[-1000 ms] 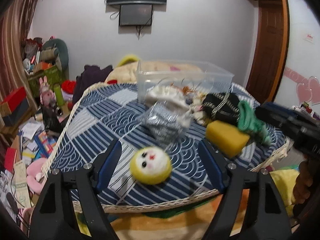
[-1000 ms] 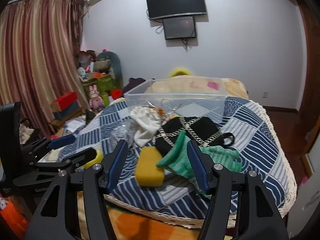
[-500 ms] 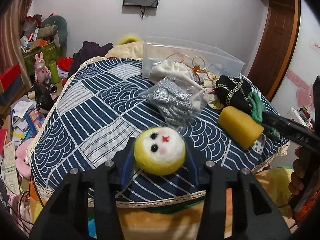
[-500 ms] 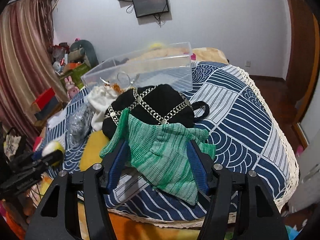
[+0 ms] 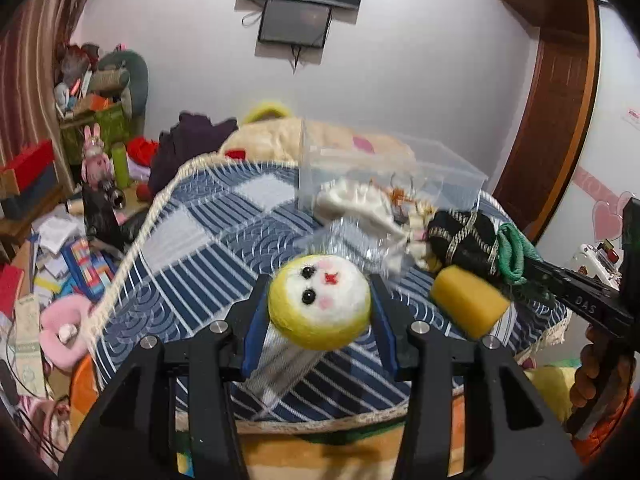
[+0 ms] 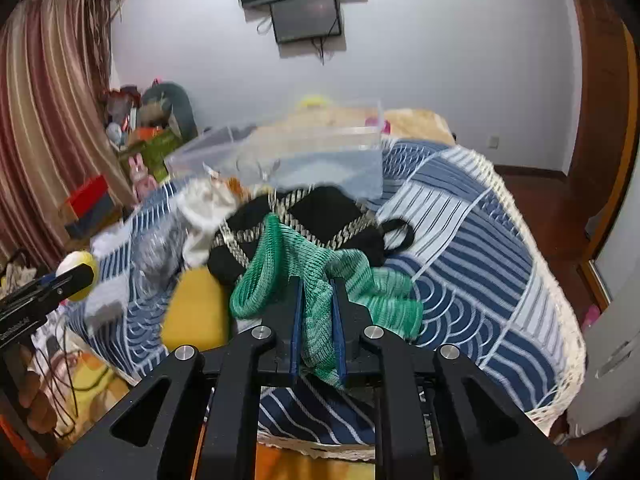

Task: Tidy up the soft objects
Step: 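Carry the ball into the clear box with the left tool while the right tool drops the green cloth in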

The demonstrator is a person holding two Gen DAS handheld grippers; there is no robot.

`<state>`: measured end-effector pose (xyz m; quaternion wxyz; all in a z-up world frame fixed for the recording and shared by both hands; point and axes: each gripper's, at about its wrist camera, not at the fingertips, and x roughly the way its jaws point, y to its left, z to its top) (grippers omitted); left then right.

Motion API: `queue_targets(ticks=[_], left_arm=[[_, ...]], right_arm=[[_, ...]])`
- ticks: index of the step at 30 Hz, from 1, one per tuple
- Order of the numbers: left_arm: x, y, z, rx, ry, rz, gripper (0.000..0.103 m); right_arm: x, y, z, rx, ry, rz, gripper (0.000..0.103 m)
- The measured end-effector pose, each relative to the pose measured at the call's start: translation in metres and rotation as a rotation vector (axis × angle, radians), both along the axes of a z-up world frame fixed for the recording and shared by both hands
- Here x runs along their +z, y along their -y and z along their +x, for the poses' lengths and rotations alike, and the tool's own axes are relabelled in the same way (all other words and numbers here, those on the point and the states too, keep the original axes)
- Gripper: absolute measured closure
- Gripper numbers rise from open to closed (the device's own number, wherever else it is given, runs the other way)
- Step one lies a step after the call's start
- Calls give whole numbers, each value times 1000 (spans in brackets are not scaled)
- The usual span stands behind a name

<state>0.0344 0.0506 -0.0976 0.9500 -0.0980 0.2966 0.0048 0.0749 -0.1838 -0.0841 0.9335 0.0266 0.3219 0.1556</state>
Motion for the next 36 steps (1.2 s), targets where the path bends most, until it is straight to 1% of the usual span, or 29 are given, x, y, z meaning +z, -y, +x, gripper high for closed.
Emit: queue_targets(ticks=[4,7,12,16,18,21,24,27,30,36], left_arm=[[20,2,2,-5,55,26,56],[36,4,8,-19,100,32,56],[63,5,19,6,173,62,56],[80,5,37,-14,197,60,56],[86,6,46,-20,204,73,56],[93,8,68,-36,196,89,56],[93,11,89,-52,167,87,56],[89,11,115,-53,132,95,56],[83,10,143,-61,88,90,56],[69,10,189,-62,17,92,56]], right_arm=[[20,7,-3,-14,51,30,91],[37,8,-2,-15,95,33,91],[63,6,4,-9,176,37,91],[77,-3,20,1,219,31,91],[81,-8,28,10,235,32,91],[86,-13,41,16,244,38,91],[88,-20,59,27,237,46,91],[88,-26,78,40,218,48,91],[85,-32,94,45,204,26,91],[74,-36,125,56,143,17,91]])
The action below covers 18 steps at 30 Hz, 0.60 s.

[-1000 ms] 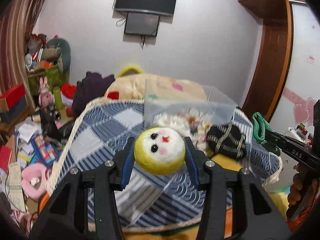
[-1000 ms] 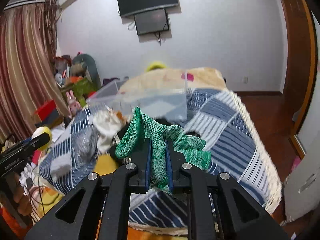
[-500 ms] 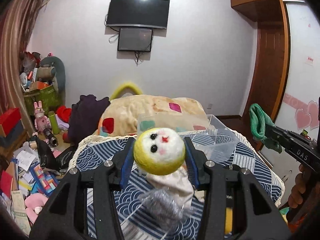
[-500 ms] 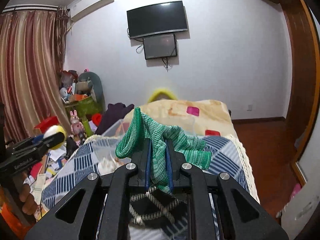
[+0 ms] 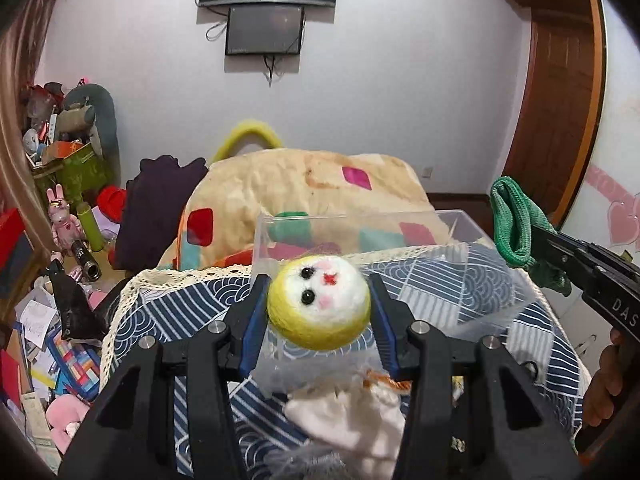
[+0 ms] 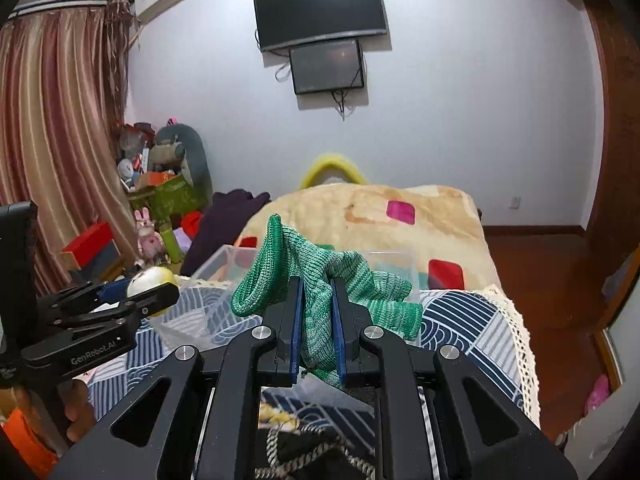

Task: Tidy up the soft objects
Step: 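Carry the ball into the clear box with the left tool while the right tool drops the green cloth in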

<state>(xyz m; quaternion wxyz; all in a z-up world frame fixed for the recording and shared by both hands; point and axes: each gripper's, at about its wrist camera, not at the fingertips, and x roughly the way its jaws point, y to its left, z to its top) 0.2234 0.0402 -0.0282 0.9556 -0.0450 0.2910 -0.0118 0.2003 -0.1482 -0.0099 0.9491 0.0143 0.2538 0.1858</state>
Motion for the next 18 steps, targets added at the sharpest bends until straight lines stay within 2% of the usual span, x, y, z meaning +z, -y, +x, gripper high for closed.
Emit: queue_targets(ticks=[9,15,18], left_arm=[[-25,9,49,-23,-94,25,56],[-47,8,67,-46,-176,3,56],[-48,10,67,-49,-170,21,56]], right_arm=[[-29,-14,33,17,-120,-71,91],[-47,-21,44,26,-194,-129,91],[-51,-25,45,17,-207,-170,87]])
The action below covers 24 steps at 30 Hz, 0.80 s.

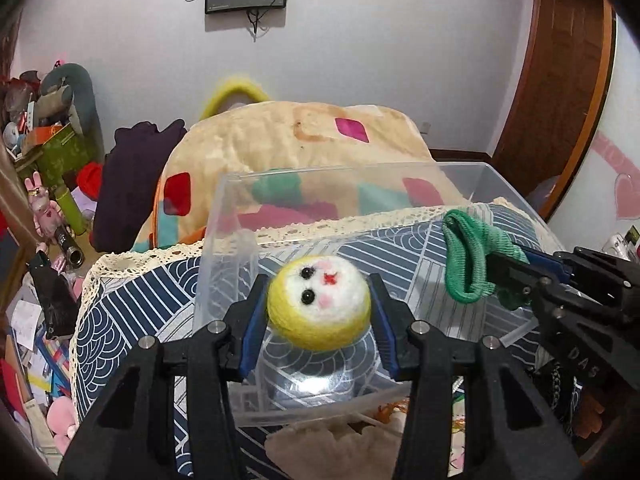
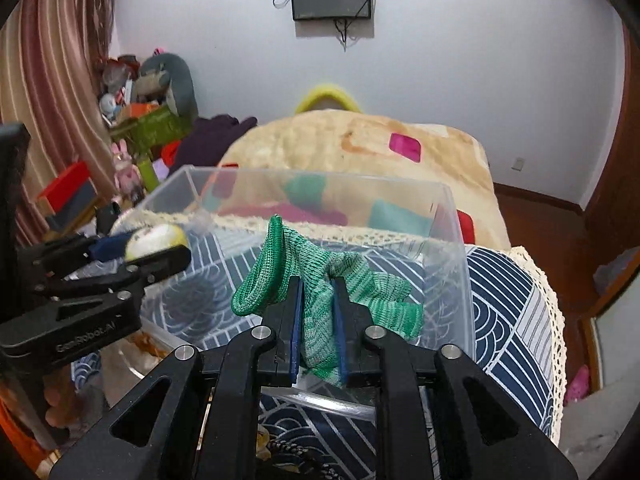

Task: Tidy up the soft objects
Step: 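Carry the ball into the clear box with the left tool while the right tool drops the green cloth in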

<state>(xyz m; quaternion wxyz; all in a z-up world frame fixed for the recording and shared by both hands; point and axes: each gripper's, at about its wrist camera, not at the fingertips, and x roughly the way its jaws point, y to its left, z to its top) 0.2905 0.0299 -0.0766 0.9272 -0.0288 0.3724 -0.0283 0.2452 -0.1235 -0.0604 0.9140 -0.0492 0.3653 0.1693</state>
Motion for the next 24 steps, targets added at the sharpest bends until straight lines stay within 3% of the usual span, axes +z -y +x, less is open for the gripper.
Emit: queue_targets(ticks=[4,6,8,11,14,21,24], left_arm=[[-1,1,1,-13,-14,-2,53],[0,0,0,-15,-17,-9,46],[3,-2,-3,-15,-16,-22,43],[12,-5,-13,-13,14,-29,38],[26,-5,-29,-8,59,-7,29],[55,-8,-81,5,175,21,11],[56,-7,-101,-4,192,29,10]], right_arm=[[4,-3,-4,2,15,-32,79],[9,-4,-8,12,36,-45,64],[14,-3,-16,14,78,-55,56],[23,-2,-27,16,129,-62,54],[33,3,-36,22,147,-21,45],[53,18,-72,23,199,71,43],[52,24,-84,21,202,97,36]])
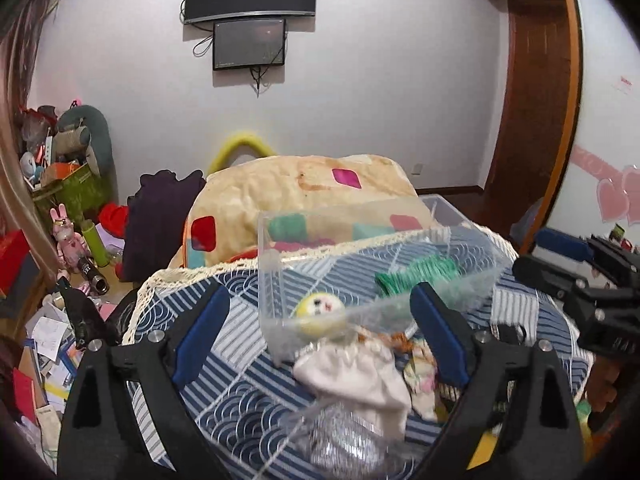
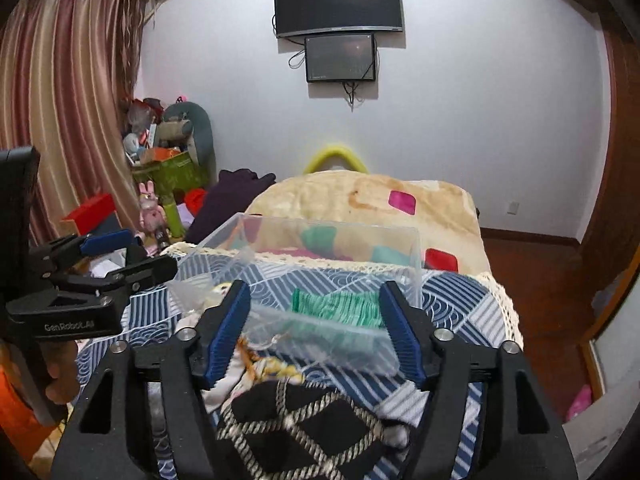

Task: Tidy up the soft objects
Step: 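Carry the ball into the clear box with the left tool while the right tool drops the green cloth in, then grasp the bagged silver glove with the left tool while the right tool grasps the black chain bag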

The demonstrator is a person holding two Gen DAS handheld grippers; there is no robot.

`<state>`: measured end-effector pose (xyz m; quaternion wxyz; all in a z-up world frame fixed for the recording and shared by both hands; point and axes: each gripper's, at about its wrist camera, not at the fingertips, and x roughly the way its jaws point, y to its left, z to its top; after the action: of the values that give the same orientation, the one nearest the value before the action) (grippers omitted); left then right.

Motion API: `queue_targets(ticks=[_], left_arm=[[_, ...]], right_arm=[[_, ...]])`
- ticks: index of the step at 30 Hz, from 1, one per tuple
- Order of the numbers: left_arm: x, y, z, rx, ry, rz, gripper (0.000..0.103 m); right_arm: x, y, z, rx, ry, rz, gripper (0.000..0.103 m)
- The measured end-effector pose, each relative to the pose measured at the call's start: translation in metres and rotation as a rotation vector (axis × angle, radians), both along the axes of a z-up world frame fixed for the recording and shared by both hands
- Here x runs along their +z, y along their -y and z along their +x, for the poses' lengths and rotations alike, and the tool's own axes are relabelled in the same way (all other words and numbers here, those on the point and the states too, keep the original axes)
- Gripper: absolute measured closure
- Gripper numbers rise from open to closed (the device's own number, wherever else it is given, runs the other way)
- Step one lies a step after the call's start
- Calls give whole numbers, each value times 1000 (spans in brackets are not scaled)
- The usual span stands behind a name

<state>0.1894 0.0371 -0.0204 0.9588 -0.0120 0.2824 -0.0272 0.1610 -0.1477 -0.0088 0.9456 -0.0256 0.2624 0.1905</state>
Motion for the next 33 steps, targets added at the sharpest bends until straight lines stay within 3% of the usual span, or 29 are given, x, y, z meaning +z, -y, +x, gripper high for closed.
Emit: queue_targets(ticks=[5,16,25,28,30,33], left_arm=[[-12,4,-28,-19,-6,38,5],[-71,-1,-45,10,-136,6,5],[-97,6,-53,13,-163,-41,5],[-101,7,-53,12,-171,-39,14],[-106,7,-50,-1,-196,-67,27],[-113,6,-45,-19,-233,-96,35]], right_arm=[[-13,4,-16,-7,-12,-6,36],[-67,0,-27,-11,-138,-74,36],[-86,12,-14,-58,-188,-14,37],[-86,11,-16,-43,-183,-9,44],[-87,9,-15,-31,-193,-5,53],[-90,7,-12,-16,-213,7,63]])
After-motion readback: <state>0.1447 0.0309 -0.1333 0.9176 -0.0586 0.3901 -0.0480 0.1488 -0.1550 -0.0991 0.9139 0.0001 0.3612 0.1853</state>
